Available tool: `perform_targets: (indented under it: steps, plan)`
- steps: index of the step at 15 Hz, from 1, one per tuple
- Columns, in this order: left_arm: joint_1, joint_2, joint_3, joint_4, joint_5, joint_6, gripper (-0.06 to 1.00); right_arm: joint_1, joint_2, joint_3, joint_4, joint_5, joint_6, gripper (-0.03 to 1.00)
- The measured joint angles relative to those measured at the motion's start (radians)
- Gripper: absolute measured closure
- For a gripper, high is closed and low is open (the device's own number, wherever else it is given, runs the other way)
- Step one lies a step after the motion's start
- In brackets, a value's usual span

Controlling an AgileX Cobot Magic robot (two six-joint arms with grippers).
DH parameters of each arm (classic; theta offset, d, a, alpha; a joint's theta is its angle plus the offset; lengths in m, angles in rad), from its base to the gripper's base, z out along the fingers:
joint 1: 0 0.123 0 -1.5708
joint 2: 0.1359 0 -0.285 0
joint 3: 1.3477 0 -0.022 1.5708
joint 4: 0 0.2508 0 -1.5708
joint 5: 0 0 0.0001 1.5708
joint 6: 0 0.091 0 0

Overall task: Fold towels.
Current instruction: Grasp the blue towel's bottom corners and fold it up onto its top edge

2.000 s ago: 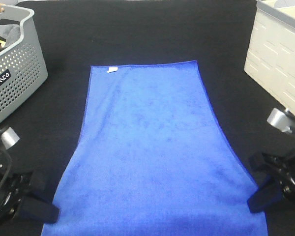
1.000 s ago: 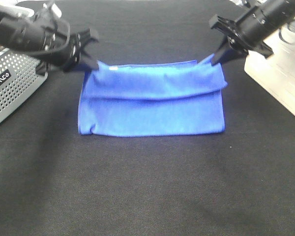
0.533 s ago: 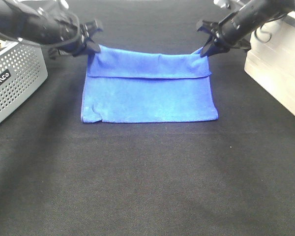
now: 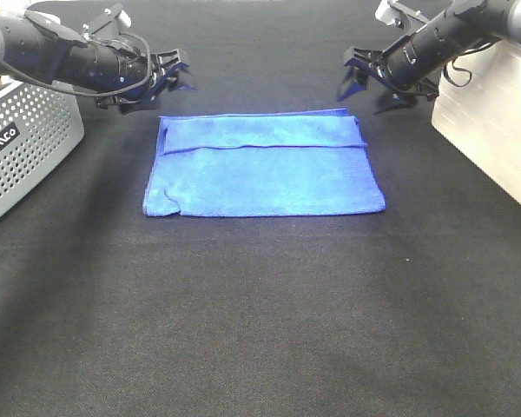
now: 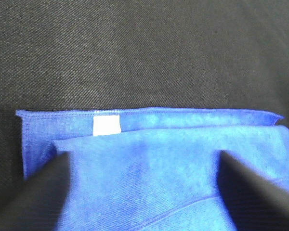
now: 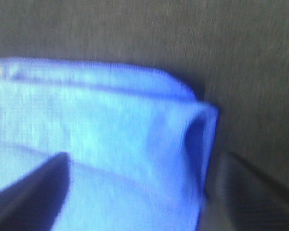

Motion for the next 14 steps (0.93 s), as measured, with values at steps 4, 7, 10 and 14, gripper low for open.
perform_targets:
  steps: [4, 7, 10, 14]
  plan:
    - [0.012, -0.034, 0.000, 0.137, 0.233, -0.060, 0.09, 0.000, -0.042, -0.003, -0.019, 0.287, 0.019, 0.11]
    - [0.012, -0.042, -0.001, 0.267, 0.412, -0.209, 0.18, 0.000, -0.049, 0.032, -0.046, 0.323, 0.063, 0.14]
    - [0.012, -0.044, -0.001, 0.383, 0.523, -0.336, 0.18, -0.002, -0.102, 0.216, -0.089, 0.324, 0.067, 0.17]
    - [0.012, -0.094, 0.149, 0.396, 0.478, -0.359, 0.18, -0.067, -0.212, 0.473, -0.029, 0.201, -0.024, 0.19]
